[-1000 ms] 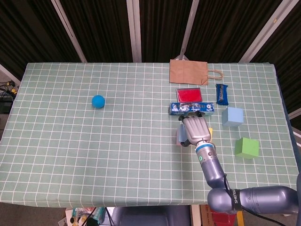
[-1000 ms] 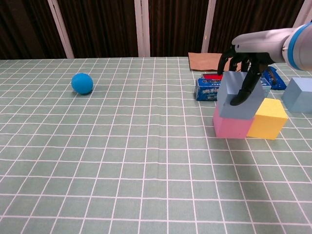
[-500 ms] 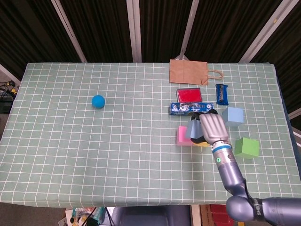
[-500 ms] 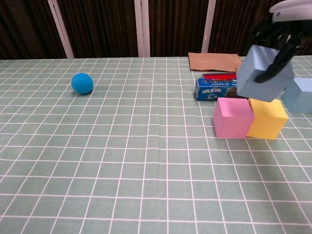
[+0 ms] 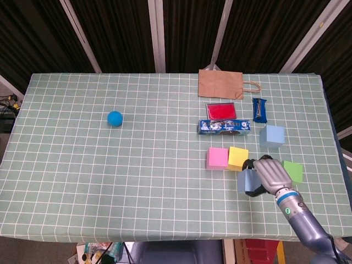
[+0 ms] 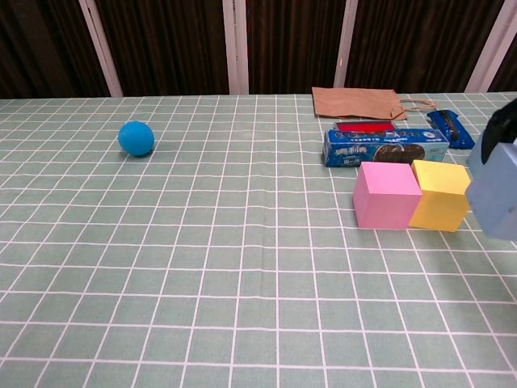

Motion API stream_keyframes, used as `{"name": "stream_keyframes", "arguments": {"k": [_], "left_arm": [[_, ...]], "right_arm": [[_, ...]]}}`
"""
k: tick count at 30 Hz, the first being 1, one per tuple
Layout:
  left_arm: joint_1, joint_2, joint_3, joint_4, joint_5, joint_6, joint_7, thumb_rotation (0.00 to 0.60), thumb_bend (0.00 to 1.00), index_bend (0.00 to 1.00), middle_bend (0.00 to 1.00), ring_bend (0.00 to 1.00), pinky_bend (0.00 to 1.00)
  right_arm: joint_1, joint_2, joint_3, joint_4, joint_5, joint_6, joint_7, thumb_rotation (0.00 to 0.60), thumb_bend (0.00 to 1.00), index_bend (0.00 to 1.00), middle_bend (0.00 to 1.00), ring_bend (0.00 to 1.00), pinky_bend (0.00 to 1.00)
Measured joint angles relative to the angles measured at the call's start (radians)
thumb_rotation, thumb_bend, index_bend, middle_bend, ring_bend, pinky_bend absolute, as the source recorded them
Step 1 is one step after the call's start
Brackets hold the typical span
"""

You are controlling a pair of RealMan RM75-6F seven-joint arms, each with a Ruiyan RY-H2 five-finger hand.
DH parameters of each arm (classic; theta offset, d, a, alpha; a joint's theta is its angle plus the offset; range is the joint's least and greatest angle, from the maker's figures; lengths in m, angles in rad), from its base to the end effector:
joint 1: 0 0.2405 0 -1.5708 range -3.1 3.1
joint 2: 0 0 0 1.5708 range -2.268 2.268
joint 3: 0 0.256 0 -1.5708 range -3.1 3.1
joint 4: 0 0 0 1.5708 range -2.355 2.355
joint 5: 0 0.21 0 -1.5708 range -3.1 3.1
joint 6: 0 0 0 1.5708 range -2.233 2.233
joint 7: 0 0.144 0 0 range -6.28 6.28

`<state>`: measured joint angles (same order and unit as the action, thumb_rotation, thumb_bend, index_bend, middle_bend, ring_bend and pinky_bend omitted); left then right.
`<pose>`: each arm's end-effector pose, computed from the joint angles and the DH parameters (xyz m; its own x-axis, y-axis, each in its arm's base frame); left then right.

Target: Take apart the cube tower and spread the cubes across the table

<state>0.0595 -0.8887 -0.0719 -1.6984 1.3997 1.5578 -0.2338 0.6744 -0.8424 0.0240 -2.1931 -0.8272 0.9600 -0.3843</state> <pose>-0.3331 0.1373 0.2430 0.3185 -0.0753 0.9449 0.9334 0.1988 -0.2988 -0.1759 -0.2604 0.1300 0.3998 -0.4887 0.7755 -0.9129 -0.1363 0.3847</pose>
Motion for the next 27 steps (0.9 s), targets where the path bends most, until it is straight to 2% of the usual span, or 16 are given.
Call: {"name": "stream_keyframes", "arguments": {"k": [3,5,7,11,13,16,19,27], "left_arm": [[-0.001,0.002,0.000,0.001,0.000,-0.003,-0.004,0.600,0.38,0.24,0.00,0.00,0.00],[-0.001,0.003,0.000,0.002,0.000,-0.004,-0.007,0.600,0.38,0.24,0.00,0.00,0.00],[0.000,0.004,0.000,0.002,0.001,-0.001,-0.012,0.600,0.38,0.24,0.00,0.00,0.00],[0.001,0.004,-0.001,0.002,-0.004,-0.001,-0.011,0.600,0.38,0.25,0.00,0.00,0.00],[-0.001,0.003,0.000,0.001,-0.003,-0.004,-0.006,0.600,0.38,0.25,0.00,0.00,0.00],[-0.001,0.003,0.001,0.000,-0.002,-0.005,-0.005,0.600,0.38,0.25,0.00,0.00,0.00],[0.000,0.005,-0.001,0.000,-0.005,-0.003,-0.009,0.600,0.38,0.26,0.00,0.00,0.00],[0.002,0.006,0.000,0.002,-0.002,-0.001,-0.016,0.600,0.38,0.26,0.00,0.00,0.00]], "right_arm": [[-0.016,0.002,-0.026,0.016,-0.030,-0.043,0.019,0.600,0.27,0.44,0.46,0.51,0.17],[-0.019,0.000,-0.037,0.030,-0.034,-0.068,0.026,0.600,0.27,0.34,0.33,0.37,0.09],[-0.016,-0.004,-0.048,0.050,-0.032,-0.098,0.026,0.600,0.27,0.20,0.19,0.24,0.02],[0.021,-0.003,-0.073,0.078,0.011,-0.177,0.001,0.600,0.22,0.04,0.06,0.08,0.00],[0.045,-0.003,-0.079,0.085,0.045,-0.210,-0.004,0.600,0.20,0.00,0.04,0.03,0.00],[0.062,-0.008,-0.075,0.090,0.055,-0.228,0.012,0.600,0.20,0.00,0.03,0.01,0.00],[0.049,-0.019,-0.061,0.092,0.028,-0.196,0.037,0.600,0.20,0.00,0.03,0.01,0.00],[-0.019,-0.120,0.002,0.113,-0.064,0.018,0.092,0.600,0.20,0.00,0.03,0.04,0.00]]}}
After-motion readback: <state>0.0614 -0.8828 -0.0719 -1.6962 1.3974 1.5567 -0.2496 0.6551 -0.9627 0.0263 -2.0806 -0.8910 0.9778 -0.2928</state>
